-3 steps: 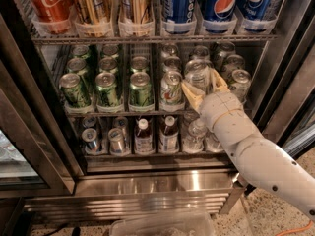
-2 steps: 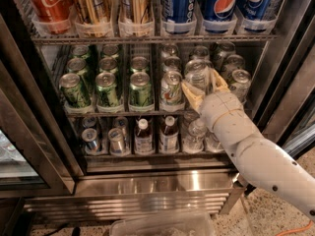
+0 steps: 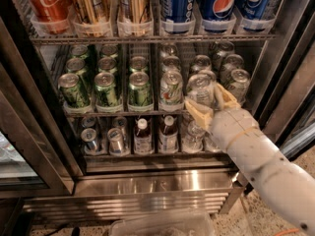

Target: Pick 7up can from middle shelf of fridge

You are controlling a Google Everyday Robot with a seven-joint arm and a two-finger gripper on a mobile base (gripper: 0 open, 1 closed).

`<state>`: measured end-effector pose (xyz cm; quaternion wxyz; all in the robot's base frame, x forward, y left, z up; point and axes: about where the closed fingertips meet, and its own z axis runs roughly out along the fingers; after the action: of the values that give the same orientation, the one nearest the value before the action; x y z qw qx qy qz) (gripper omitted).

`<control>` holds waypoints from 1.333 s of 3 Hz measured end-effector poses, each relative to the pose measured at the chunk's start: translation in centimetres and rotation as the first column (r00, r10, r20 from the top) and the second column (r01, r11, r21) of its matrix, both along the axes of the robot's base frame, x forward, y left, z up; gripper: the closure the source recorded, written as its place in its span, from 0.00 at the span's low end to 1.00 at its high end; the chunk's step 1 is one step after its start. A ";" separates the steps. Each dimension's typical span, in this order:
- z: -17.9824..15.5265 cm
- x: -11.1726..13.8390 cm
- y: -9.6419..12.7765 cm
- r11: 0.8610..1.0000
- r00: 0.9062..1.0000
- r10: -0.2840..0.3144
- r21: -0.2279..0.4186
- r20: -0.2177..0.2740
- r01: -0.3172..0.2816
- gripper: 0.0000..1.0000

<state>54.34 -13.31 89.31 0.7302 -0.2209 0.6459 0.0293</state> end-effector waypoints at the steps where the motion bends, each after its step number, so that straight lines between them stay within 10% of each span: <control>1: 1.0 -3.6 -0.4 0.999 0.999 0.038 -0.019 0.005 -0.038 1.00; 3: 2.9 -8.8 2.7 0.969 0.966 0.248 0.019 -0.072 -0.247 1.00; 4: 2.5 -10.7 5.3 0.923 0.913 0.383 0.023 -0.140 -0.383 1.00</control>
Offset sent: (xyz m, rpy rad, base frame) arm -0.1092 0.0259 0.0345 0.0164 0.0698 0.2870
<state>43.68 -8.00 91.85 0.6620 -0.3422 0.6405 0.1858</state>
